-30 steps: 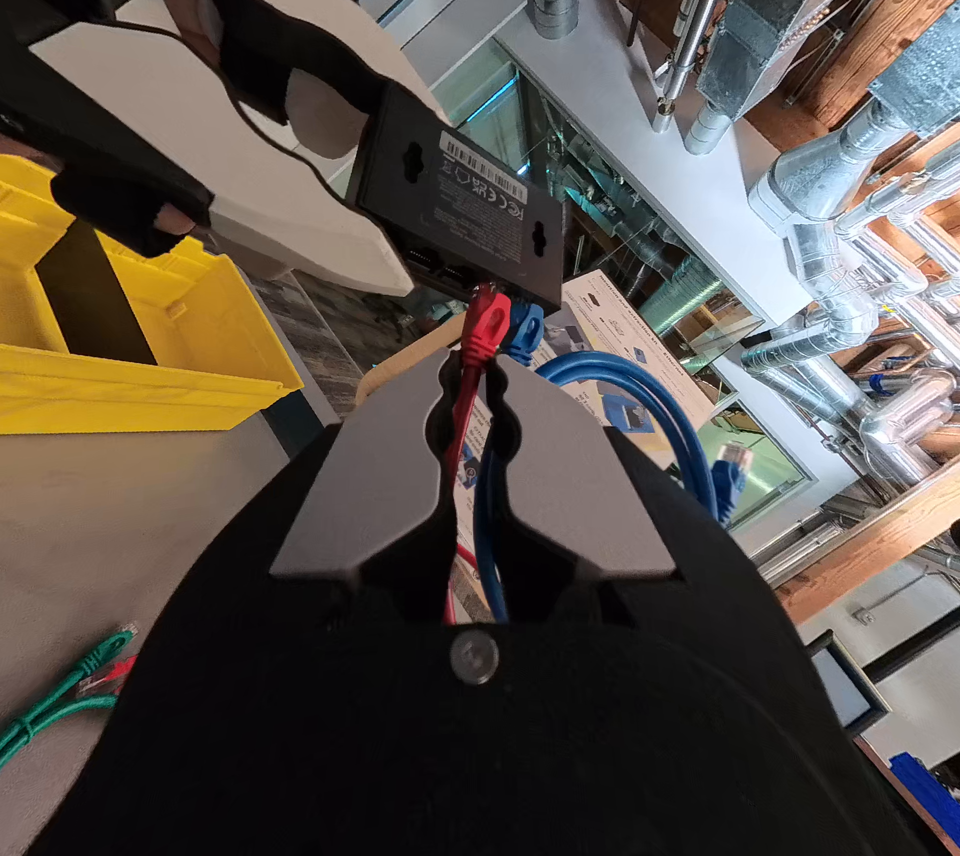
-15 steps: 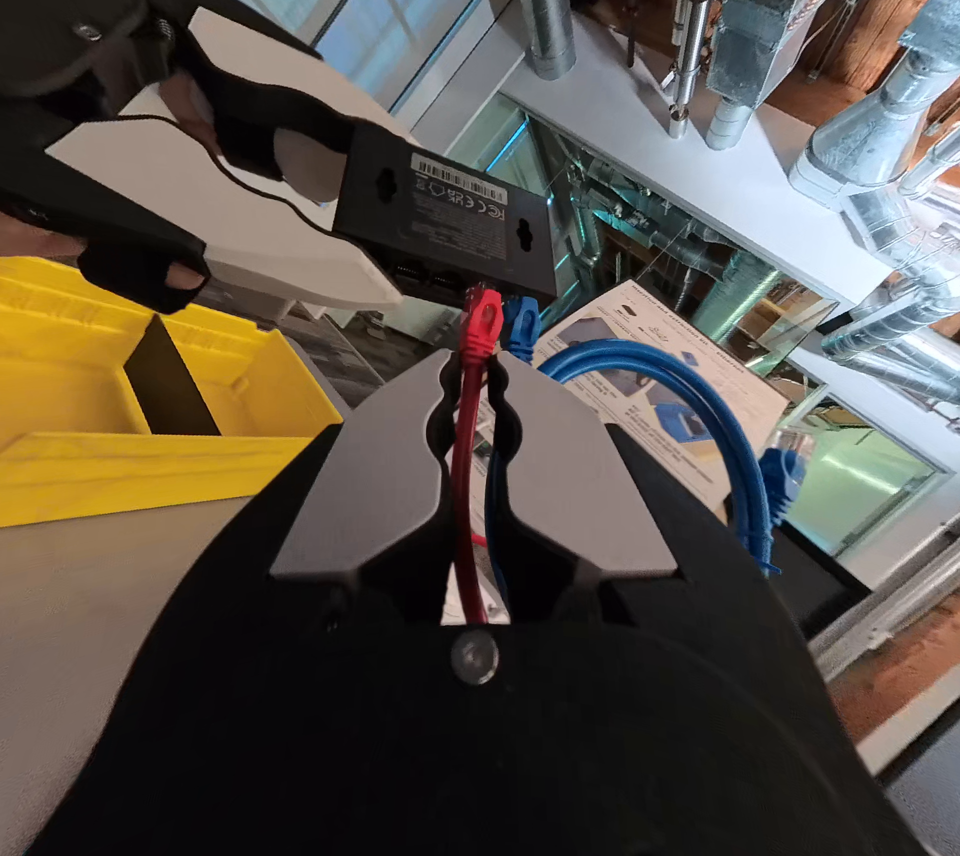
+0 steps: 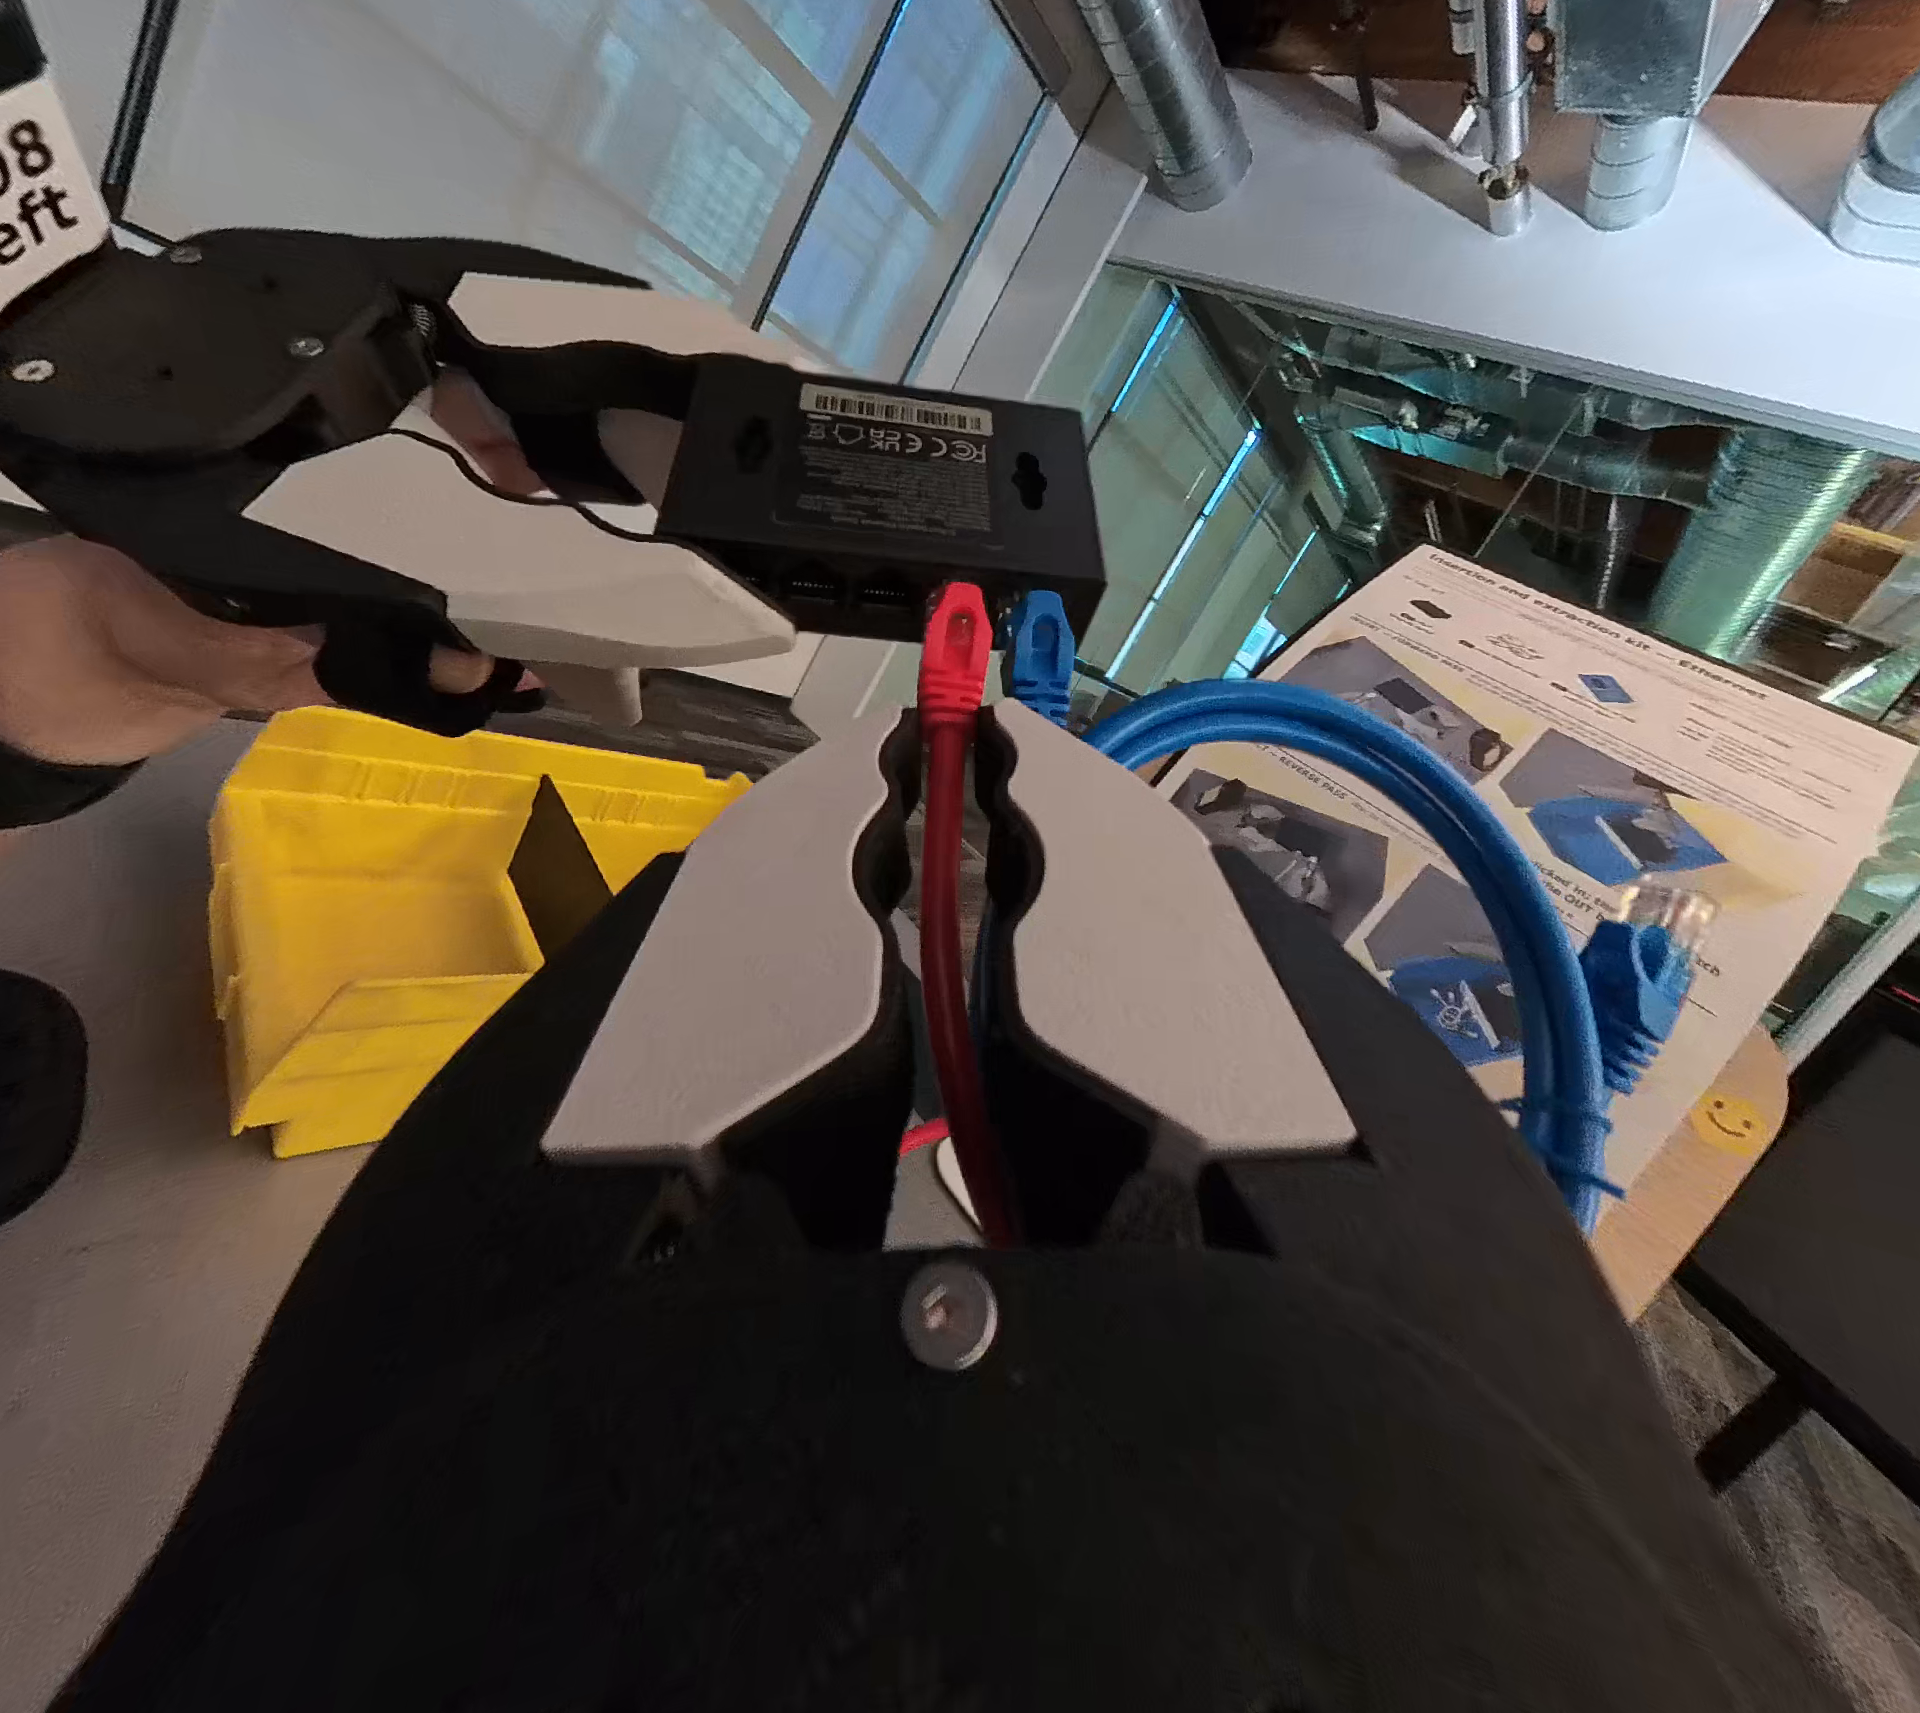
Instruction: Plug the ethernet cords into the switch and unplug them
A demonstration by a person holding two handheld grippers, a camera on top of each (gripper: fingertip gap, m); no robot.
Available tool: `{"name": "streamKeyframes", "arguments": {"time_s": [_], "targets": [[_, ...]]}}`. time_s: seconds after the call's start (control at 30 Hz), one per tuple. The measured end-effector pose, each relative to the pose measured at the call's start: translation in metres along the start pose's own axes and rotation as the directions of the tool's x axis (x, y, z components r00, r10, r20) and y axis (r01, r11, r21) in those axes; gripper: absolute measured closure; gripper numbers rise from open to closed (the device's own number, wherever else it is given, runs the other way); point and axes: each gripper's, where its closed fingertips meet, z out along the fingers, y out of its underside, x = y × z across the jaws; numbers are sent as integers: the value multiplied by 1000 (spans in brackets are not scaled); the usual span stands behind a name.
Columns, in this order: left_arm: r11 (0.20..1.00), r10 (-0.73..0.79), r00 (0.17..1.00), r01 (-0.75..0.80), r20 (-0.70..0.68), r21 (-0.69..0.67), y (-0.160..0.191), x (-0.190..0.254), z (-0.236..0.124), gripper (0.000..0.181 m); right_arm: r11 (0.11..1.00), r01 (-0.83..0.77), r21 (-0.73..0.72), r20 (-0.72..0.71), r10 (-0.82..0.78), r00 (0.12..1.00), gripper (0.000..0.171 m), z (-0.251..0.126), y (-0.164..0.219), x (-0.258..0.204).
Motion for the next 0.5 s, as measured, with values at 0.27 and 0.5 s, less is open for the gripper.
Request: {"name": "streamKeyframes", "arguments": {"time_s": [0.27, 0.5], "targets": [[995, -92, 995, 93, -27, 22, 4, 3, 1, 118, 999, 35, -33, 4, -35, 999, 161, -3, 0, 1], [995, -96, 995, 97, -15, 14, 7, 5, 4, 118, 994, 55, -91, -25, -57, 998, 161, -2, 2, 4]]}}
